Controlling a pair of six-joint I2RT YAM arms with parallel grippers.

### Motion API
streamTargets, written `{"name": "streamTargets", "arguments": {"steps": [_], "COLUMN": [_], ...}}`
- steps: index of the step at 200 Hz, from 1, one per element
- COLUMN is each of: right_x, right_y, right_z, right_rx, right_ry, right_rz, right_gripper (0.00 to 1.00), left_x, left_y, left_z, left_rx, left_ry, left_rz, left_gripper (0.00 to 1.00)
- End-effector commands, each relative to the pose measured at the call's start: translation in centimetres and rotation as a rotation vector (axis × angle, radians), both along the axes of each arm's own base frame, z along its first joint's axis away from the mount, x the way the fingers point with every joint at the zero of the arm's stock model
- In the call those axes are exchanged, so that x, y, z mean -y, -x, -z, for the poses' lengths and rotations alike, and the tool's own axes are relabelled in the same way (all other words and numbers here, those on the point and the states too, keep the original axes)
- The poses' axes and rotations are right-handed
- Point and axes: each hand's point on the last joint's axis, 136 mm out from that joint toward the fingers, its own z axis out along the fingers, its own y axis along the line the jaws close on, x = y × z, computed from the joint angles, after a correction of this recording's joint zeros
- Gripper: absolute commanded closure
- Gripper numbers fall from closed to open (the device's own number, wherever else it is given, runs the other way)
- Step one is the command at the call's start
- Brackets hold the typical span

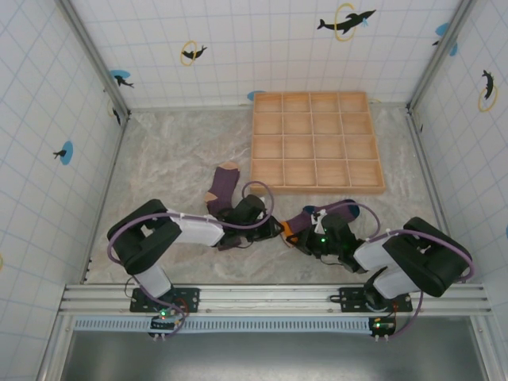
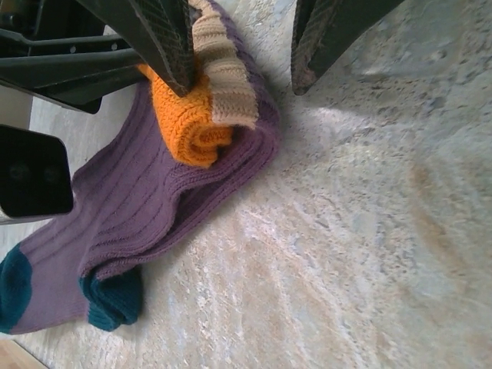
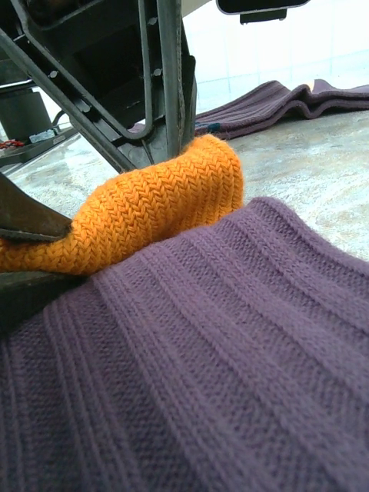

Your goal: Roll the socks

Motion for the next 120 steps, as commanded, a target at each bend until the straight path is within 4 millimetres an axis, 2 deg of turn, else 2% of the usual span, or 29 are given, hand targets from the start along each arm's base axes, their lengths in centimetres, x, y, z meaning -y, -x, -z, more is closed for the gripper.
{"name": "streamTargets", "arguments": {"steps": [1, 51, 69, 104, 111, 120], "right_x": [2.9, 2.5, 2.4, 2.3, 2.3, 2.2], "right_y": [1.8, 1.4, 1.4, 1.2, 1.1, 0.9], "right_z": [4.5, 4.3, 4.2, 3.6, 3.3, 2.9], "right_rx": [-0.157, -0.153, -0.148, -0.119, -0.1, -0.065], "right_ry": [0.164, 0.142, 0.135, 0.12, 0.117, 0.116], "right_rz": [0.053, 0.052, 0.051, 0.054, 0.052, 0.038], "right_gripper": [1.0, 1.0, 1.0, 1.0, 0.98, 0.89], "left_x": [0.7, 0.8, 0.7, -0.1, -0.3, -0.7], "left_y": [0.4, 0.5, 0.4, -0.1, -0.2, -0.2], "left_z": [0.6, 1.9, 2.2, 2.7, 2.7, 2.8], "left_rx": [-0.024, -0.05, -0.056, -0.047, -0.041, -0.041], "left_ry": [-0.001, -0.024, -0.032, -0.081, -0.089, -0.105], "left_rz": [0.012, 0.004, -0.009, -0.051, -0.054, -0.063], "left_gripper": [0.64, 0.68, 0.78, 0.91, 0.94, 0.98]}}
